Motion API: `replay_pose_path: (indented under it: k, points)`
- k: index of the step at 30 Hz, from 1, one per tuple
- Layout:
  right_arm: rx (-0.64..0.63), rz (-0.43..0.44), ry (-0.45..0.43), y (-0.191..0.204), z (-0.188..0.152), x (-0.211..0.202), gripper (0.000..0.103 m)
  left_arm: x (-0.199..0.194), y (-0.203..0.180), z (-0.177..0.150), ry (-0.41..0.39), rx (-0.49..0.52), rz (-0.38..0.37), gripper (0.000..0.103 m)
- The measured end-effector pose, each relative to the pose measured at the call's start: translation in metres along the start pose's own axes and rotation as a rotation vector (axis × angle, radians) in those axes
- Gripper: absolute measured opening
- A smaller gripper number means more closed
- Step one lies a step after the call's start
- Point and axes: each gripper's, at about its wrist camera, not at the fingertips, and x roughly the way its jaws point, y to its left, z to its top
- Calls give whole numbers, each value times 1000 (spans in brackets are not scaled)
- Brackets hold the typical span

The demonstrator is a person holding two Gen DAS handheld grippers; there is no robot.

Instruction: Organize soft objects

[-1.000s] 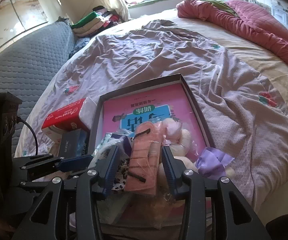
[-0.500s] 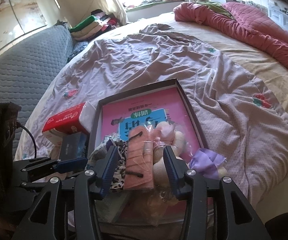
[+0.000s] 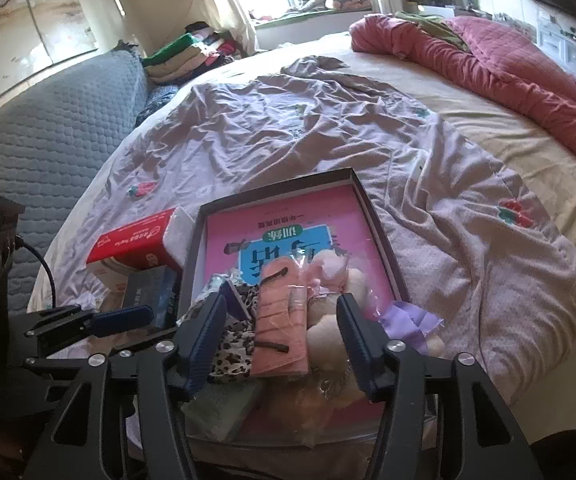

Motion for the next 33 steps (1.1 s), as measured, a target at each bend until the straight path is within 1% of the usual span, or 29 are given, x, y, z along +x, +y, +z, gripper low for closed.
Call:
replay_pose_path:
  k: [3, 7, 9, 11, 13, 15, 20, 23, 24, 27, 29, 31, 33]
  points:
    - [-15, -4, -11, 6, 1, -4, 63, -7, 3, -2, -8, -4, 26, 52]
    - [-48, -15, -29, 15, 1, -11, 72, -16, 9, -6, -21, -21, 42, 54]
    - [-64, -16, -39, 19, 1, -16, 73, -21, 12, -8, -27, -30, 57, 56]
    - [-82, -15, -63, 25, 1, -22, 75, -31, 15, -12, -52, -46, 75, 59]
    - [-102, -17, -82, 31, -1, -28, 76, -40, 18, -15, -73, -62, 84, 68]
    - [-123, -17, -95, 36, -2, -33, 77, -49, 21, -19, -86, -83, 89, 72]
    - [-181, -13, -145, 49, -8, -51, 78, -68, 27, -27, -111, -101, 142, 74]
    - [-180, -10, -174, 52, -13, -61, 81, -80, 29, -35, -136, -104, 176, 76]
    - [-178, -25, -189, 53, -16, -65, 81, -84, 30, -38, -141, -105, 180, 77]
    - [-195, -49, -197, 58, -20, -71, 82, -94, 32, -49, -155, -118, 193, 77]
    - [-186, -34, -193, 60, -24, -75, 82, -100, 33, -59, -166, -132, 204, 78]
    - [-170, 2, -194, 61, -28, -79, 82, -105, 34, -68, -170, -143, 226, 78]
    - [-168, 33, -181, 64, -33, -82, 82, -107, 34, -75, -168, -157, 230, 78]
